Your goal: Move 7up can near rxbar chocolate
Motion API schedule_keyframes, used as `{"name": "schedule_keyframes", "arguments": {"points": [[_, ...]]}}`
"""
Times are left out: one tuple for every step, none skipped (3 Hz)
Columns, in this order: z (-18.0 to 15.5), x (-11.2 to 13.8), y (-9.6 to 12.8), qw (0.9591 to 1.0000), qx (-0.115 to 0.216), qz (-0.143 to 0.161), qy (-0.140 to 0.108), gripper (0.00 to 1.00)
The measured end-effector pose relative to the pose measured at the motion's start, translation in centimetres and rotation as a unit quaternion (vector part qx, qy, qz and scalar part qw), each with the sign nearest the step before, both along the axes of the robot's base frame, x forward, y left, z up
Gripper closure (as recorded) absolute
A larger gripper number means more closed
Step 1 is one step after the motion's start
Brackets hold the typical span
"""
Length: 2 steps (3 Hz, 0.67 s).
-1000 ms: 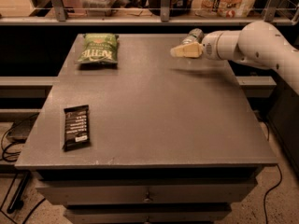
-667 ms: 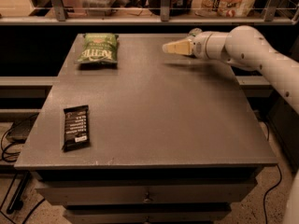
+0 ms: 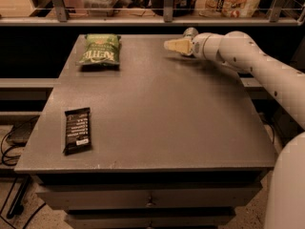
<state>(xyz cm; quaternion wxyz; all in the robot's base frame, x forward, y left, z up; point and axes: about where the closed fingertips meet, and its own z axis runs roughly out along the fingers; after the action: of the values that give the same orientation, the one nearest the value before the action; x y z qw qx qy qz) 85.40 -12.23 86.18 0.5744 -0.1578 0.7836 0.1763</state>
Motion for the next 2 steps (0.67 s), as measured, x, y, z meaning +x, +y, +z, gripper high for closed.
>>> {"name": "schedule_keyframes", "arguments": {"points": [[0.52,0.55,-0.89,0.9996,-0.021,-0.017,-0.01,0.18],[1.07,0.59,-1.31,0.9989,-0.037,-0.022,-0.017,0.41]]}}
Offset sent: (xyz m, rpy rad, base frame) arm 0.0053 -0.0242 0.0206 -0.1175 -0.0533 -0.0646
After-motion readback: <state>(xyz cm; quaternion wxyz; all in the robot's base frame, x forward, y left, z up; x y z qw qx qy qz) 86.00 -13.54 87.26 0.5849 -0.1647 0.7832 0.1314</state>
